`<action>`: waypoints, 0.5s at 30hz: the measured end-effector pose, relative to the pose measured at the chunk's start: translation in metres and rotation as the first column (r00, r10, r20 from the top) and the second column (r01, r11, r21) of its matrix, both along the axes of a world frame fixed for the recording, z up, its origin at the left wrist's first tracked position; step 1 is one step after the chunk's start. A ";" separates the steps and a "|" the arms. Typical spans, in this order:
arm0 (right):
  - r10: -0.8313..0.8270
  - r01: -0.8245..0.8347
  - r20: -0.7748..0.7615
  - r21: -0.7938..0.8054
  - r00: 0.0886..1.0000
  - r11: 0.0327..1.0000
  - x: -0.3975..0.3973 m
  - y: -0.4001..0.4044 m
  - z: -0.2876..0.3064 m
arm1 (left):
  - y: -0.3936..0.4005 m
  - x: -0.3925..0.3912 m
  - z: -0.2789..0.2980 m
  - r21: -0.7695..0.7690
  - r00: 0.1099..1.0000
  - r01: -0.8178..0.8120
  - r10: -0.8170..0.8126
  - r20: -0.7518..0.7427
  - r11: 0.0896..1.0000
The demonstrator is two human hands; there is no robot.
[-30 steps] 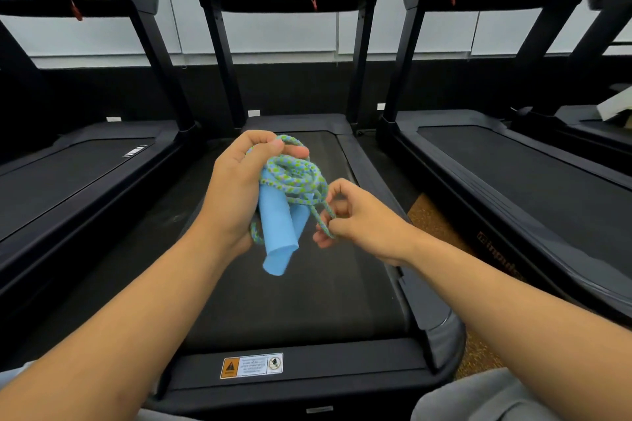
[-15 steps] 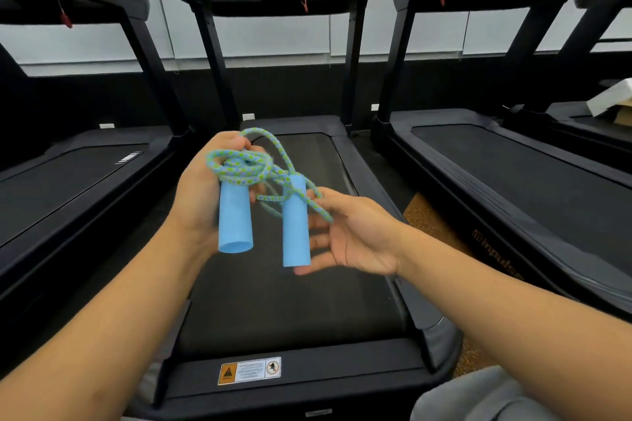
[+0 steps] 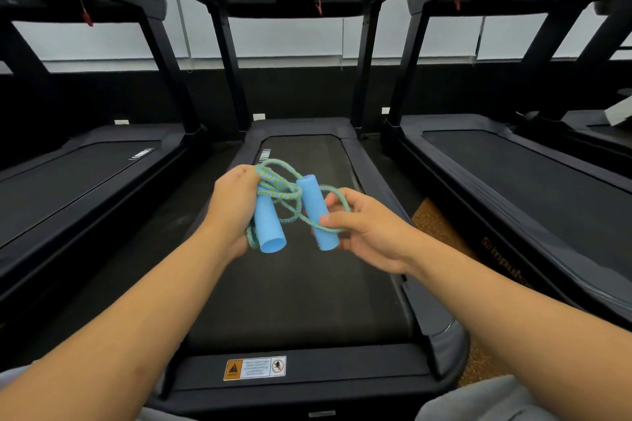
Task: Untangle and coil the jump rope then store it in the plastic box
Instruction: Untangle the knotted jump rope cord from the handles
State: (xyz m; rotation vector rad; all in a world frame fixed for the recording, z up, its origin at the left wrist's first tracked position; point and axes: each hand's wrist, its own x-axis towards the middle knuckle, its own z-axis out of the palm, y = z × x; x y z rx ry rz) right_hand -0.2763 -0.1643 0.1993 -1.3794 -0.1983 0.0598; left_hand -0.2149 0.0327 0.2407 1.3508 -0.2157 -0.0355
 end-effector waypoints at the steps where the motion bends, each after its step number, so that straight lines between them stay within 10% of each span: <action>1: 0.020 -0.021 -0.025 -0.038 0.999 0.999 -0.001 -0.002 -0.002 | 0.000 0.004 -0.002 -0.002 0.998 0.002 -0.002 -0.055 1.000; 6: 0.073 -0.074 -0.096 -0.003 0.993 0.997 0.004 -0.012 -0.004 | 0.004 0.034 -0.016 0.042 0.981 -0.002 0.010 -0.195 0.999; 15: -0.210 0.202 -0.032 0.439 0.977 0.875 0.034 -0.016 0.013 | -0.020 0.026 -0.010 0.300 0.974 0.214 -0.227 0.006 0.930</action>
